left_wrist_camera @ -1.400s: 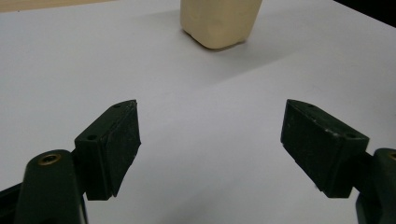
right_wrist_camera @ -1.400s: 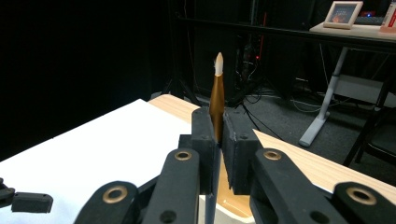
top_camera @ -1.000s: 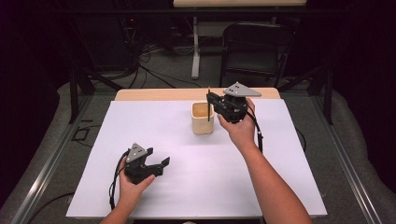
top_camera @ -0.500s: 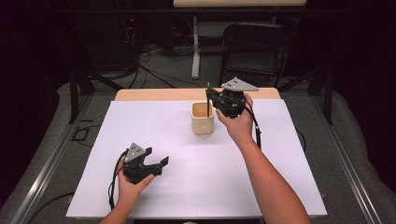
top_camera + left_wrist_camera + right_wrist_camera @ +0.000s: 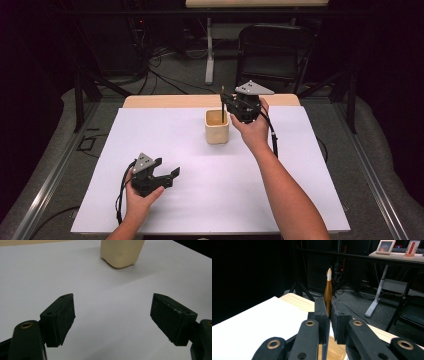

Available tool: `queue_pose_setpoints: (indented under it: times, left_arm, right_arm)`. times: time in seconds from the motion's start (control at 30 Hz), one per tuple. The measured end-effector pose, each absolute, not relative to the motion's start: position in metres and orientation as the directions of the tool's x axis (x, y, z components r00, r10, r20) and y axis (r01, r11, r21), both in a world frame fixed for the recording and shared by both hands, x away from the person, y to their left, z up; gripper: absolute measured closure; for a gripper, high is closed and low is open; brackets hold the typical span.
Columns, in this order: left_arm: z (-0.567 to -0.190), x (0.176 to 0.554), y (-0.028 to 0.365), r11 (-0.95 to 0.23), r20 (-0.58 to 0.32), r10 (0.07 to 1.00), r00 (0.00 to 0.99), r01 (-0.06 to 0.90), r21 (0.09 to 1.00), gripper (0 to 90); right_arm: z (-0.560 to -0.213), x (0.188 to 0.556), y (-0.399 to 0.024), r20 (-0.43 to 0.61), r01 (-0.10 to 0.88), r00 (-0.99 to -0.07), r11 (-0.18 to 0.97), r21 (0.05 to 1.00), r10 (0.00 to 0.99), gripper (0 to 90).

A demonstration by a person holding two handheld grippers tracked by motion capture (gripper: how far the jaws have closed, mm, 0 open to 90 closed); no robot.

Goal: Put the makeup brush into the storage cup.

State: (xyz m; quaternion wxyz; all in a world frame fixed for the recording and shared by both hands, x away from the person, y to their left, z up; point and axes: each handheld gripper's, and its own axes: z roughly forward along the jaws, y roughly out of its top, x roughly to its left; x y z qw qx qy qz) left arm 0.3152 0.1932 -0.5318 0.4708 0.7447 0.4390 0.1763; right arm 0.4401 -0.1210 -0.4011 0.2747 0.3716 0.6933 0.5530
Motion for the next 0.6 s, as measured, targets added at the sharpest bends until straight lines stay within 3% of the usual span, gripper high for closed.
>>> queue_pose_setpoints:
  times: [0.6]
  left_arm:
    - [-0.5308,0.3144,0.1946,-0.164,-0.155,0.820,0.551,0.485,0.859,19.9]
  right_arm:
    - [-0.4077,0.4459,-0.1153,0.026,0.208,-0.563,0.111,0.972,0.826,83.7]
